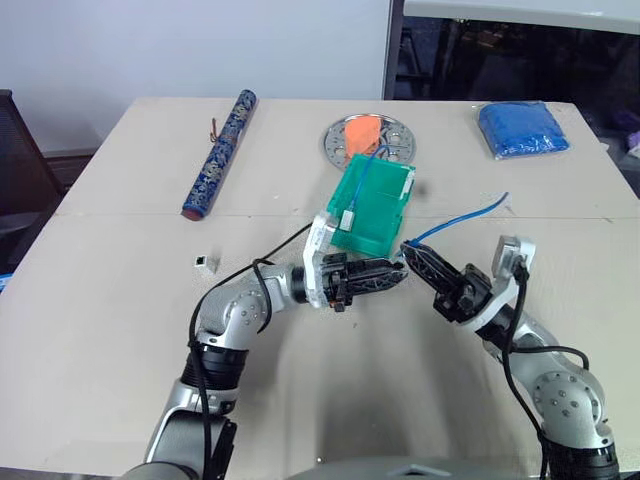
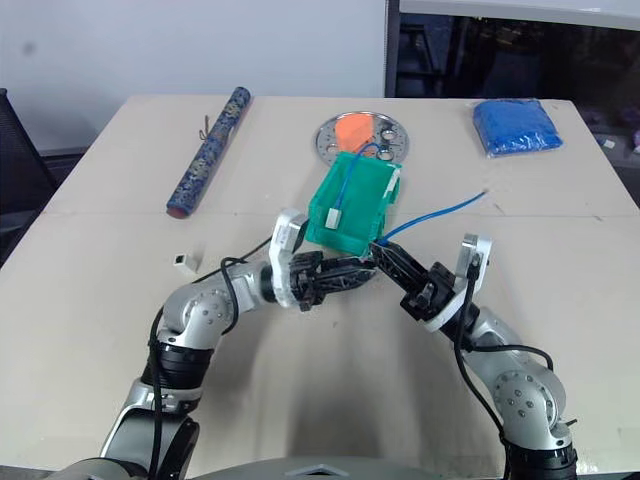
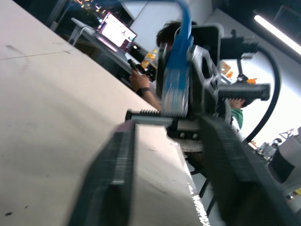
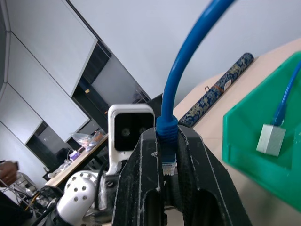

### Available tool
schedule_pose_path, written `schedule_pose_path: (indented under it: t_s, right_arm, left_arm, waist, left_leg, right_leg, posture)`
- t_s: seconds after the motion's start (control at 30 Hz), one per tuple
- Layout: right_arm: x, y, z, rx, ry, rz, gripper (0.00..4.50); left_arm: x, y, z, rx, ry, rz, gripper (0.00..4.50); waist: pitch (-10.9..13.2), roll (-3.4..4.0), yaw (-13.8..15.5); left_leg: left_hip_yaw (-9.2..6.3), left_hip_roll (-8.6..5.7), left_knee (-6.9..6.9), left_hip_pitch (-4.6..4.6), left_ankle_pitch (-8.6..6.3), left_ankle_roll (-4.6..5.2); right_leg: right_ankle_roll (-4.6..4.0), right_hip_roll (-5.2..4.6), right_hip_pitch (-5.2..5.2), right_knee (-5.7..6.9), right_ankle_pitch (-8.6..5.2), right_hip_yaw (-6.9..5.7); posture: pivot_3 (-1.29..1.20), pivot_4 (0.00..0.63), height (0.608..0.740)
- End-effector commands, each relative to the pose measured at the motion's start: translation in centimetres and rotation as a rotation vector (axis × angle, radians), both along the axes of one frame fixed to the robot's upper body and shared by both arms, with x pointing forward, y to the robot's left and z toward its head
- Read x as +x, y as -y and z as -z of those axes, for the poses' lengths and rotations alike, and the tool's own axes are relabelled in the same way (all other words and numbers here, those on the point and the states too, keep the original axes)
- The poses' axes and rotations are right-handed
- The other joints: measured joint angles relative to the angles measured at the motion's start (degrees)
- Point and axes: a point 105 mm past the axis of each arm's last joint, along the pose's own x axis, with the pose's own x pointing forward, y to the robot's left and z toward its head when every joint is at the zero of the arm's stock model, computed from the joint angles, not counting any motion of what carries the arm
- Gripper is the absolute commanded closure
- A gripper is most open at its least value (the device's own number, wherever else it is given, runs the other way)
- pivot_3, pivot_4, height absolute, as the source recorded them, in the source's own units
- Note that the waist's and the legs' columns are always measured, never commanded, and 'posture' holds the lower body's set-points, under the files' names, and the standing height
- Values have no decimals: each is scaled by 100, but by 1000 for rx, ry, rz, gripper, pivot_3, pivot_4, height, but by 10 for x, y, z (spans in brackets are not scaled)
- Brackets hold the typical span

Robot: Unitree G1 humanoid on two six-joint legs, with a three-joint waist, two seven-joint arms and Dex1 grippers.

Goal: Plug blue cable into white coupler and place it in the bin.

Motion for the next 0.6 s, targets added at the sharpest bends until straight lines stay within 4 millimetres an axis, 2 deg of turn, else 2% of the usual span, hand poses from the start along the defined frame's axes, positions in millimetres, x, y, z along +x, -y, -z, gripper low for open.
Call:
schedule_pose_path:
  t_s: [0.03,0.07,0.17,0.27,0.33,0.43,0.57,0.6]
  right_arm:
    - [5,13,-5,16,17,40,4500]
    - [8,18,-4,12,19,62,4500]
    - [15,31,1,-28,29,115,4500]
    - [20,41,10,-64,23,152,4500]
    - [23,46,13,-87,20,166,4500]
    - [25,52,15,-128,24,168,4500]
    - [28,56,15,-152,26,175,4500]
    - [28,55,16,-155,25,175,4500]
  left_arm:
    - [-9,-9,-23,-4,149,-95,507]
    - [-7,-14,-26,19,209,-189,196]
    - [-5,-32,-35,77,392,-475,196]
    - [-11,-57,-31,169,470,-753,196]
    - [-20,-82,-20,277,517,-934,196]
    - [-34,-131,0,447,511,-1226,196]
    - [-44,-197,40,605,336,-1536,196]
    - [-44,-208,50,622,287,-1572,196]
  waist:
    - [0,0,-3]
    - [1,2,-3]
    - [1,2,3]
    - [1,2,18]
    - [1,2,15]
    - [1,2,23]
    - [2,3,71]
    - [2,3,85]
  left_leg:
    - [0,1,-3,0,0,0]
    - [3,1,-7,0,1,-1]
    - [8,3,-11,0,1,-1]
    - [16,3,-15,-1,1,-1]
    - [20,3,-17,-1,0,-1]
    - [33,4,-24,3,-4,5]
    - [32,4,-22,1,-15,25]
    - [34,4,-20,1,-15,25]
  right_leg:
    - [0,0,-3,-1,0,1]
    - [0,0,-5,-3,0,3]
    - [0,-2,-7,-9,0,9]
    - [0,-3,-7,-17,1,14]
    - [0,-4,-7,-20,0,19]
    - [0,-5,-7,-25,1,30]
    - [0,-6,-1,-28,1,17]
    - [0,-5,2,-28,0,8]
  posture:
    - [0,150,740]
    - [0,150,740]
    - [0,150,740]
    - [0,150,740]
    - [0,150,740]
    - [0,150,740]
    - [0,150,740]
    - [0,150,740]
